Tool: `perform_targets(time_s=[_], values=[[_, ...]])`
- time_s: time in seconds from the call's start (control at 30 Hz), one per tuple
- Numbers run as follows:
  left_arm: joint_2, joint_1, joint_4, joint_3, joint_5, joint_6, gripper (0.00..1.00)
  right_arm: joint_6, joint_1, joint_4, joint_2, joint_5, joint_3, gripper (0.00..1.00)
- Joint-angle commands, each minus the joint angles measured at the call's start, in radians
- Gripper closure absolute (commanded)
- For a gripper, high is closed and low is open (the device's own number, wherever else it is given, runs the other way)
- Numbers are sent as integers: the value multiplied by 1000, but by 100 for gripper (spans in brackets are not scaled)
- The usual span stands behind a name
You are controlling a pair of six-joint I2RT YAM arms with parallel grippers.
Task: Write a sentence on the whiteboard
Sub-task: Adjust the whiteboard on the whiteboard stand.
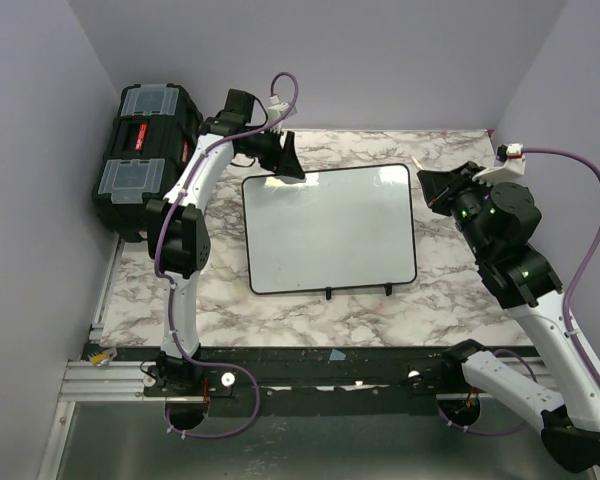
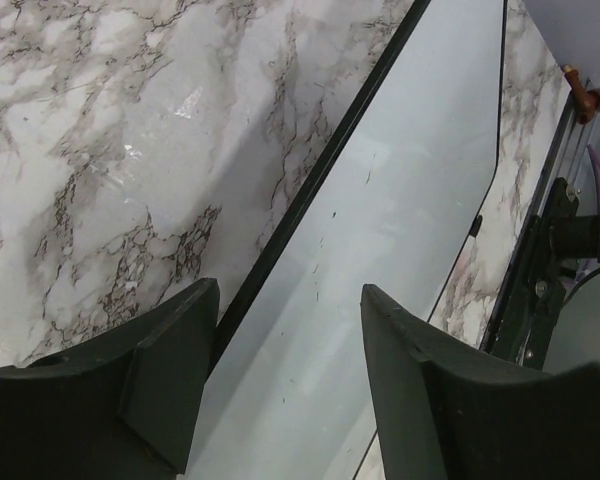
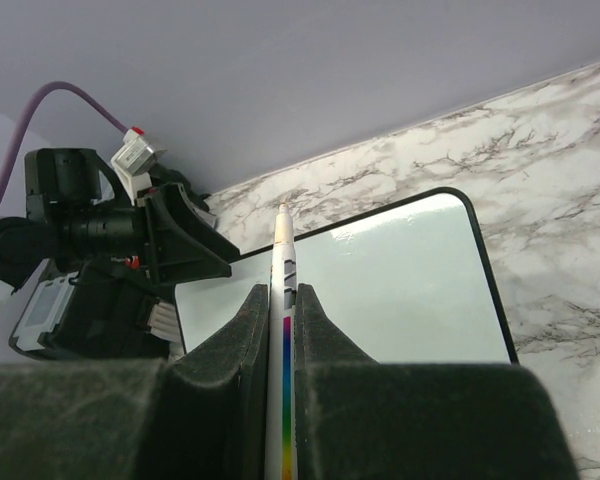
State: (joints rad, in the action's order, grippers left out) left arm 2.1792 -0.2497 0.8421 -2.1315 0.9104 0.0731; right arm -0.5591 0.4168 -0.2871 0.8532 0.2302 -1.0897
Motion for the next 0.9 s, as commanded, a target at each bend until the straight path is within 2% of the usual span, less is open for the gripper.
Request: perform_targets(time_s=[0.0, 0.33, 0.53, 0.67, 0.87], values=[[5, -1, 33, 12, 90, 25, 43, -6, -5, -12, -2, -17, 6, 99], [-53, -13, -74, 136, 80, -67, 61, -14, -4, -15, -9, -27, 11, 99], [-111, -27, -183, 251, 82, -184, 66, -13, -4, -17, -11, -31, 10, 99], [-144, -44, -233, 306, 74, -235, 76, -14, -5, -17, -12, -31, 10, 99], [-189, -92, -283, 353, 44, -264, 81, -13, -4, -19, -16, -31, 11, 99]])
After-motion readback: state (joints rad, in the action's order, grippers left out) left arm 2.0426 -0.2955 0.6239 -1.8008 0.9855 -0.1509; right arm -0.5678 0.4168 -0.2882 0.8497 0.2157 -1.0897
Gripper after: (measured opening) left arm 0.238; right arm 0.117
